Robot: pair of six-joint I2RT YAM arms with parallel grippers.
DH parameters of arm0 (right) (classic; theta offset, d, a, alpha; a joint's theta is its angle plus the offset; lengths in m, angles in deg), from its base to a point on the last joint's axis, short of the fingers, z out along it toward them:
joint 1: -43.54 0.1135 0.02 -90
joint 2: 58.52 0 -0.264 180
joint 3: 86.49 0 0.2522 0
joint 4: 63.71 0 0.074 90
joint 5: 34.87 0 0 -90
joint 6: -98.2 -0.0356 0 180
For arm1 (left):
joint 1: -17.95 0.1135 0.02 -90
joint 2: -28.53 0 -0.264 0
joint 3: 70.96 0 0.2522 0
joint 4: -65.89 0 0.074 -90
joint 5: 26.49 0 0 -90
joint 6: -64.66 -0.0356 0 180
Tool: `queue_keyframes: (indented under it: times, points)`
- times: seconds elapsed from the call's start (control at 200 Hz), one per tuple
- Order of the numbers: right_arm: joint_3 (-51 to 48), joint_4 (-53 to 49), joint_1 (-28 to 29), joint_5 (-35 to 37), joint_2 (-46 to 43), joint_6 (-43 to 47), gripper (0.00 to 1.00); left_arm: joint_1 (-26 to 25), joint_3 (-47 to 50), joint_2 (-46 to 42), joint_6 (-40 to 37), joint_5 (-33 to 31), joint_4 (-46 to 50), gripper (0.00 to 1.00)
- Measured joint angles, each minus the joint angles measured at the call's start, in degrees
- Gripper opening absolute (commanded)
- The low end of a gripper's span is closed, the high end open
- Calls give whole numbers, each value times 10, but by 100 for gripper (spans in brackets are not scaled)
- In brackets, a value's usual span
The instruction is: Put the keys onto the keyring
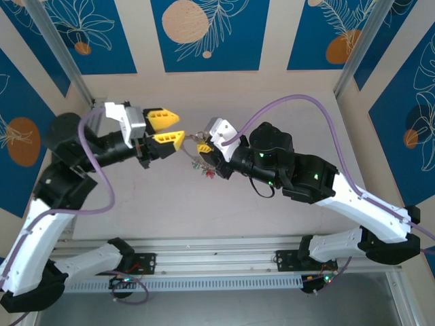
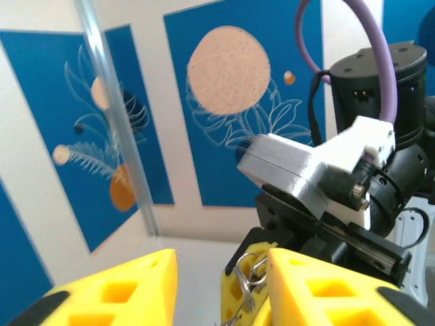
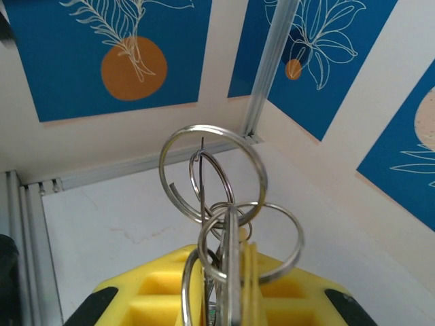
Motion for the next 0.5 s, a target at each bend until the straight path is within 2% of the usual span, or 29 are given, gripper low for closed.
queue_keyframes:
  times: [0.135,0.25,0.5]
  points:
    - [0,-15,0,11,-1,20,0,0,-163,53,-35,-41,176,43]
    - [0,-26,0,20,-1,32,0,-1,-258,99,-34,-67,289,45]
    - [-3,-21,1,60,-1,73,0,-8,-278,173,30,-105,402,51]
